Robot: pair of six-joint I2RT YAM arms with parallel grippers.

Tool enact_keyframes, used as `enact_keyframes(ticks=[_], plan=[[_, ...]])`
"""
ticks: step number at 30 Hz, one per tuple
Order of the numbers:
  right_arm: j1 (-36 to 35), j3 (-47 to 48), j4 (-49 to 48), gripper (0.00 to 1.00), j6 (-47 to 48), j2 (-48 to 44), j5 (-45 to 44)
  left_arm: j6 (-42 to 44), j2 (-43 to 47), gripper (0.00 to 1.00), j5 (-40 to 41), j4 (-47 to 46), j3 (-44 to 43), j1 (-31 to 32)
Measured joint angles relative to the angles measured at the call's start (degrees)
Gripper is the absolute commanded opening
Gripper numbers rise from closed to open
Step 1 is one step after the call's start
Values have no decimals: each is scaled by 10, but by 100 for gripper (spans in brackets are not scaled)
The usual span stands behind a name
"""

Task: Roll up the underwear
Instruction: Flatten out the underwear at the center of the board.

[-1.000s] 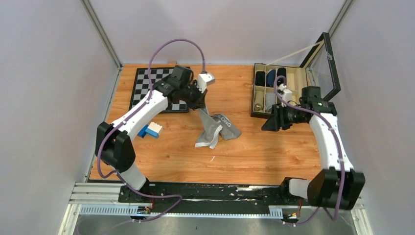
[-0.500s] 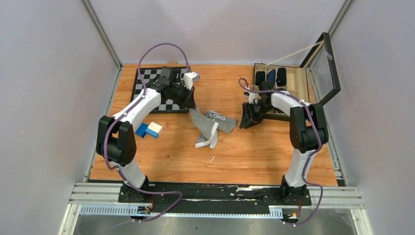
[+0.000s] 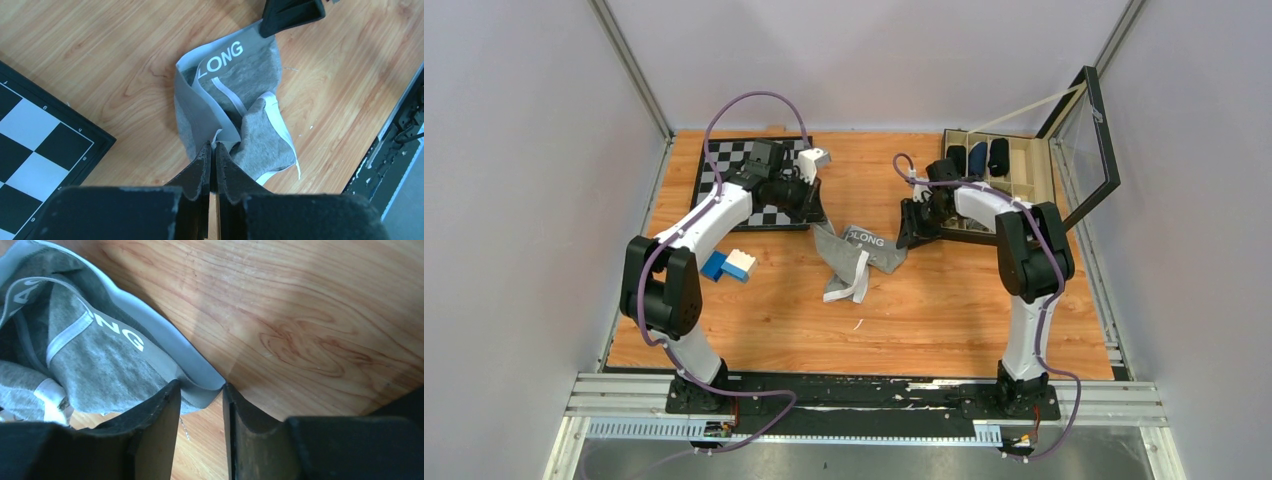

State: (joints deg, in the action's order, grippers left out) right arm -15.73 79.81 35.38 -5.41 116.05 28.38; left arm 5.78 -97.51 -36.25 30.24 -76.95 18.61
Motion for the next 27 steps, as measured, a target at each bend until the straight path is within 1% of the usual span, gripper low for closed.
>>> enact_keyframes(ticks=[5, 6, 9, 10, 11, 16, 19, 23, 27], plan=[[-14, 1, -1, 30, -19, 0, -38, -12, 1, 9, -9, -9, 0, 0], [-15, 1, -1, 27, -22, 0, -41, -16, 2, 9, -11, -10, 0, 0], [-16, 1, -1, 10, -24, 0, -55, -23, 5, 9, -17, -17, 1, 0], [-16, 1, -1, 3, -23, 0, -60, -25, 7, 9, -18, -18, 1, 0], [-16, 1, -1, 0, -20, 0, -64, -25, 8, 9, -19, -19, 1, 0], [-17, 6, 1, 0, 6, -2, -76, -23, 19, 8, -18, -14, 1, 0], [-16, 6, 9, 0, 38, -30, -75, -13, 40, 8, -17, -2, -1, 0], [-11, 6, 14, 0, 99, -137, -54, 8, 89, 8, -23, 19, -5, 0], [5, 7, 18, 0, 167, -288, 3, 35, 157, 9, -47, 30, -8, 0]])
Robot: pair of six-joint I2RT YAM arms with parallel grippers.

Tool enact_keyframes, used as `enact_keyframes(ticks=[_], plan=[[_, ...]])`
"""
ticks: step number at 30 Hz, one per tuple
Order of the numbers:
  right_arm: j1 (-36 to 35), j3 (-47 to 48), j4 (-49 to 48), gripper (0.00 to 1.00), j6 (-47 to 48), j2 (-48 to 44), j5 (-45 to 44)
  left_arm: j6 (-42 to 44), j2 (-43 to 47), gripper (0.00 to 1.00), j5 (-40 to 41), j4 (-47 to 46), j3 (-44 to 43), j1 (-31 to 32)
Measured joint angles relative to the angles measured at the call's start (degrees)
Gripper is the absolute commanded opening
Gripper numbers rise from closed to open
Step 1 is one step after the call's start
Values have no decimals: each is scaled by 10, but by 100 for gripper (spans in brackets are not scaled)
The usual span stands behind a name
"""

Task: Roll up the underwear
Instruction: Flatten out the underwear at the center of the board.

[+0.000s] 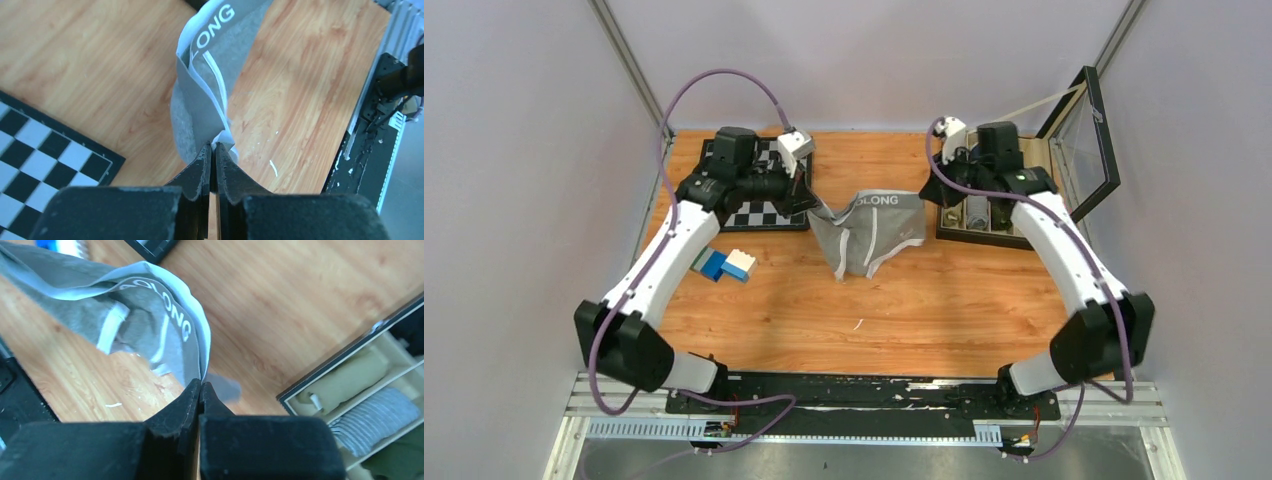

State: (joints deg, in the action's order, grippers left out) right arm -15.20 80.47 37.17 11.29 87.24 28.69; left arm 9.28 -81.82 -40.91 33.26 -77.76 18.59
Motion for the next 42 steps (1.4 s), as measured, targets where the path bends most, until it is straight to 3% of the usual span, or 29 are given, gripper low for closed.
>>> enact_keyframes(ticks=[8, 17, 21, 26, 31, 35, 37, 42], plan=[[51, 5, 78, 0, 81, -150, 86, 14, 166, 12, -40, -6, 32, 0], [2, 28, 197, 0, 86, -303, 118, -76, 315, 14, -113, -48, 130, 0], [-12, -35, 223, 0, 47, -362, 135, -149, 353, 21, -137, -53, 209, 0], [-10, -146, 235, 0, -13, -392, 138, -215, 374, 19, -105, -36, 286, 0], [3, -210, 195, 0, -57, -336, 94, -286, 313, 11, -18, -81, 354, -3], [12, -225, 104, 1, -74, -242, 15, -320, 183, 40, 61, -161, 363, -4], [31, -224, 36, 17, -87, -164, -32, -331, 95, 50, 122, -185, 342, -7], [63, -205, -52, 42, -106, -36, -120, -322, -34, 56, 233, -185, 242, -23]])
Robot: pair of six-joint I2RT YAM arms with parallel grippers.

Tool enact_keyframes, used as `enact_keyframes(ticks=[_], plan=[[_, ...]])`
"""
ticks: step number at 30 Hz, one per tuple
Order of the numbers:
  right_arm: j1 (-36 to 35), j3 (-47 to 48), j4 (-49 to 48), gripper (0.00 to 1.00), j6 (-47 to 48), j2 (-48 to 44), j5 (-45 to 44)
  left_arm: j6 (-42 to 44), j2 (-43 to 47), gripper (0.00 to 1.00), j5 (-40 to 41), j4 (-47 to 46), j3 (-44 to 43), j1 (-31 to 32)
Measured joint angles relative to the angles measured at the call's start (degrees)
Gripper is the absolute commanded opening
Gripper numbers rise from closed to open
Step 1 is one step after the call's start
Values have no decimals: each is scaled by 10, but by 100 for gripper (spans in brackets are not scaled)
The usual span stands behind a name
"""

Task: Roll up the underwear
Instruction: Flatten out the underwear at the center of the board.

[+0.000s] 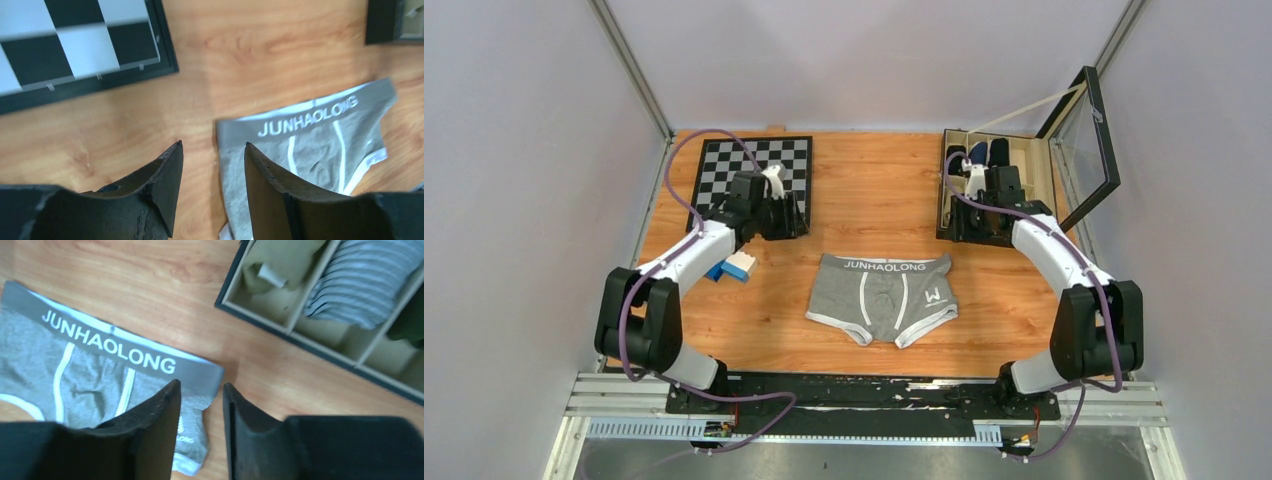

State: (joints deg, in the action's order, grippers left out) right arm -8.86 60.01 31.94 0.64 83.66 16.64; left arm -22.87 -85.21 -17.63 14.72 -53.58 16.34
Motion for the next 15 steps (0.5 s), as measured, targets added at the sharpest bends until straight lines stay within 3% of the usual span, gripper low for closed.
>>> enact_keyframes(ticks=[4, 9, 15], plan=[[4, 6, -27, 45, 0, -9, -15, -2, 18, 55, 1, -25, -27, -4], [3, -28, -49, 43, 14, -54, 11, -40, 44, 51, -75, -97, 40, -3], [3, -86, -35, 31, 27, -61, 56, -61, 0, 48, -149, -123, 80, 2]])
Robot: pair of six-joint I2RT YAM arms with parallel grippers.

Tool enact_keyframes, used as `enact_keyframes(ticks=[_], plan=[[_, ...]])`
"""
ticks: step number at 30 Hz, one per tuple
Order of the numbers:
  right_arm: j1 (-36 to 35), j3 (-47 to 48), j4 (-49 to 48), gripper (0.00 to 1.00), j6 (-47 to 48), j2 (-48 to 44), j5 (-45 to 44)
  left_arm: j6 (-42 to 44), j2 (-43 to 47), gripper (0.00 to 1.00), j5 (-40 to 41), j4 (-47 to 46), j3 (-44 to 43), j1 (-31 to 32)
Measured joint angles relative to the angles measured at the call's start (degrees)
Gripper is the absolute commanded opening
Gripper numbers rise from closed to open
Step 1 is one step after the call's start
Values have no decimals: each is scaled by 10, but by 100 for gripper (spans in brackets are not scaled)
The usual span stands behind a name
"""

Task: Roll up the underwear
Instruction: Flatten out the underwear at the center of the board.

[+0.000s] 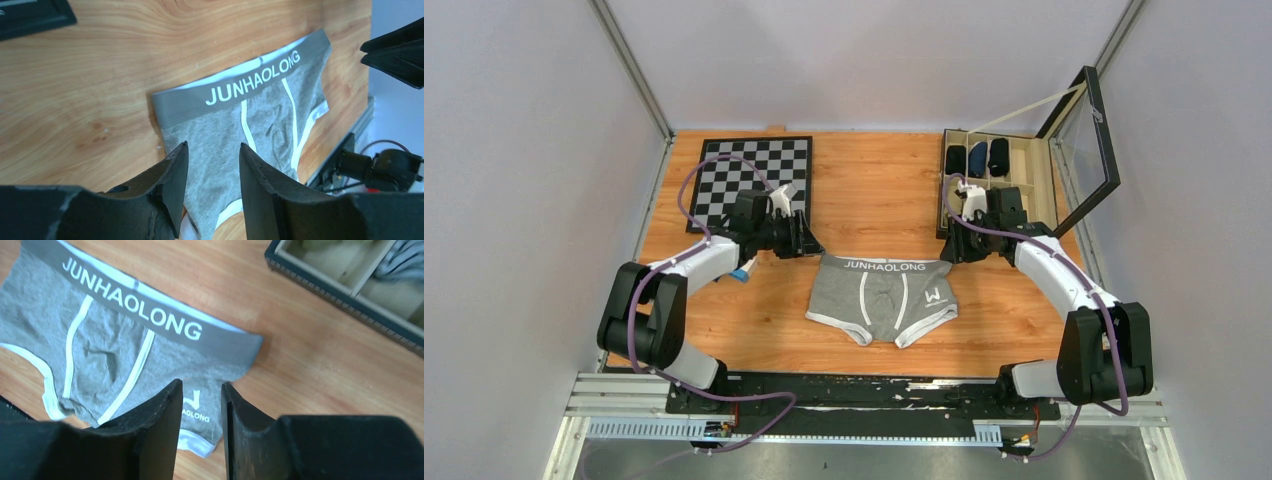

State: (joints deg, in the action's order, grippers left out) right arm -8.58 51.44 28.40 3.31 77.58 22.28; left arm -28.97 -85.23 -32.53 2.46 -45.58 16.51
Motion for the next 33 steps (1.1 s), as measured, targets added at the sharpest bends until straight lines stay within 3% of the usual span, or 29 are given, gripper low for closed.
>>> enact_keyframes(ticks=[5, 15, 19, 30, 33], plan=[[0, -14, 23, 20, -13, 0, 10, -6, -55, 44, -41, -10, -17, 3], [0, -104, 26, 17, -130, 44, 47, -15, -165, 39, -64, -31, -78, 5], [0, -105, 26, 0, -161, 71, 30, -14, -181, 36, -62, -23, -78, 6], [68, -122, 124, 0, -268, 45, -43, 4, -159, 36, 10, 36, -64, -16], [74, -144, 134, 0, -275, 17, -37, 7, -136, 41, 22, 44, -48, -20]])
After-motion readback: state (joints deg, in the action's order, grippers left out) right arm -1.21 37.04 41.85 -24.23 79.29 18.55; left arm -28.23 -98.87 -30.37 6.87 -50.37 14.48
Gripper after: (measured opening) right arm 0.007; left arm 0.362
